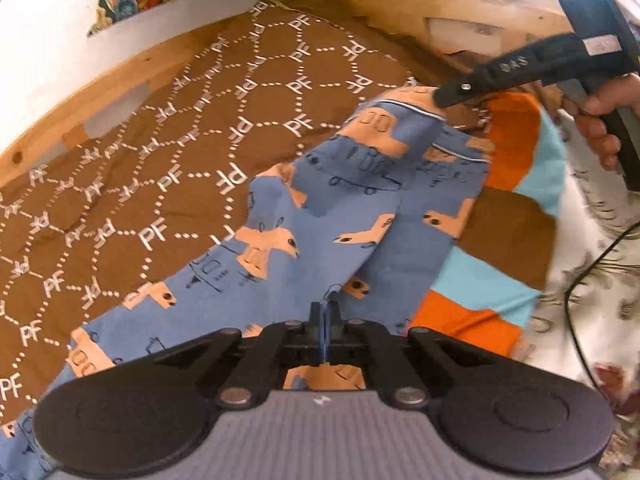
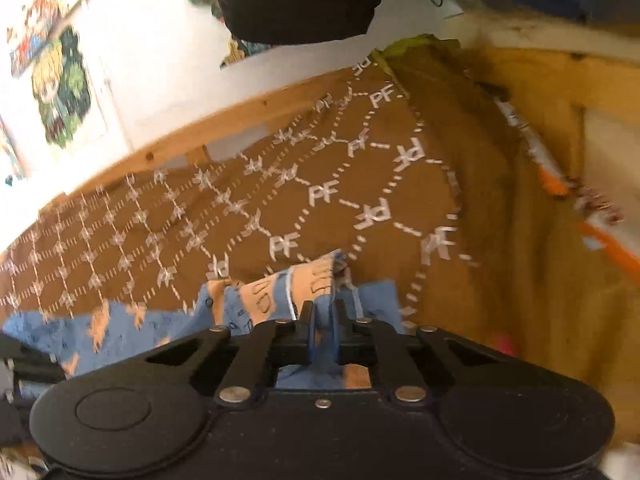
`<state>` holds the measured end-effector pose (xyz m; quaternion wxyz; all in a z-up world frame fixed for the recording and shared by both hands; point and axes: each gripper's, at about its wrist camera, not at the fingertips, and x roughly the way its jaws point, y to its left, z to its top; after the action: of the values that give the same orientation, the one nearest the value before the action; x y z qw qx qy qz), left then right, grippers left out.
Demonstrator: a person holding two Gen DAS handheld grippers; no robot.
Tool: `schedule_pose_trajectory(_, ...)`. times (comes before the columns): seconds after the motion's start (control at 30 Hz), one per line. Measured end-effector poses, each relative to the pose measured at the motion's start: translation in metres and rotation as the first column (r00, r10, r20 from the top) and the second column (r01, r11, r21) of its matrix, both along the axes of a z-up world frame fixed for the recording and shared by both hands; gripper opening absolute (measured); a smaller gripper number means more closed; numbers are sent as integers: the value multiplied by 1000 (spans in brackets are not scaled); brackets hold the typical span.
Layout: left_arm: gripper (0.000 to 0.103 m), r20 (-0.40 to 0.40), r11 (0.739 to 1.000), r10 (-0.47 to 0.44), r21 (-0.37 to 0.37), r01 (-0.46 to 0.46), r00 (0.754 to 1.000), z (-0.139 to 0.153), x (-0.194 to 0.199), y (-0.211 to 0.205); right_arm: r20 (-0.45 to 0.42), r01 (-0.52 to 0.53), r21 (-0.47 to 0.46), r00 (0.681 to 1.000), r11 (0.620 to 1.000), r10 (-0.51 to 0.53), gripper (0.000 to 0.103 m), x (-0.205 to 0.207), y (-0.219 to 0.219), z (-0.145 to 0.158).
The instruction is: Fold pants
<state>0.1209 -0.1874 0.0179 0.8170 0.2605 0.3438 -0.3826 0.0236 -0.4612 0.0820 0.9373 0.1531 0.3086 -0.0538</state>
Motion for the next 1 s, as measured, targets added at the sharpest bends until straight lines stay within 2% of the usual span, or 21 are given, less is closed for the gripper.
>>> schedule_pose_trajectory(0.13,0,-34,997,-61,53,63,998,-10,-8,-2,-98,14,-60,995,998,-20,7,-17,-4,-1)
schedule_pose_trajectory(0.27,0,-58,992,-89,90,94,994,-22,-13,-4,-148,55,-47,987,997,-61,7,-30,-10,-10)
schedule_pose_trajectory(0.37,0,-64,989,-99,107,106,993,-26,-11,-3,-163,60,-81,984,995,-73,7,-34,-12,-16)
schedule_pose_trajectory(0.47,0,-78,991,-94,90,101,993,-20,-5,1,-146,78,-27,986,997,-81,7,-37,-21,-18)
schedule_pose_trajectory(0.63,1,-93,986,-118,108,127,989,-25,-4,1,-174,58,-24,983,998,-62,10,-33,-25,-26)
schedule_pose_trajectory(0.73,14,-116,990,-99,93,110,988,-27,-4,1,-180,50,-30,982,998,-55,16,-33,-25,-30)
schedule_pose_trajectory(0.77,32,-135,993,-87,69,97,987,-24,-2,3,-172,52,-15,984,999,-54,18,-33,-26,-29)
schedule_pose_trajectory(0.8,52,-156,996,-70,34,77,985,-20,2,5,-156,54,-1,986,999,-54,26,-34,-27,-26)
schedule_pose_trajectory(0.83,58,-161,998,-57,1,58,985,-14,5,7,-145,55,2,988,999,-54,36,-35,-27,-24)
schedule_pose_trajectory(0.87,63,-157,999,-44,-28,41,987,-9,9,7,-134,52,-4,990,999,-52,40,-35,-26,-22)
schedule_pose_trajectory(0.93,66,-144,998,-32,-58,24,989,5,22,0,-119,29,-46,992,999,-35,51,-35,-20,-18)
schedule_pose_trajectory(1.0,70,-121,997,-18,-74,9,993,19,39,-17,-120,2,-92,993,996,-13,52,-33,-14,-18)
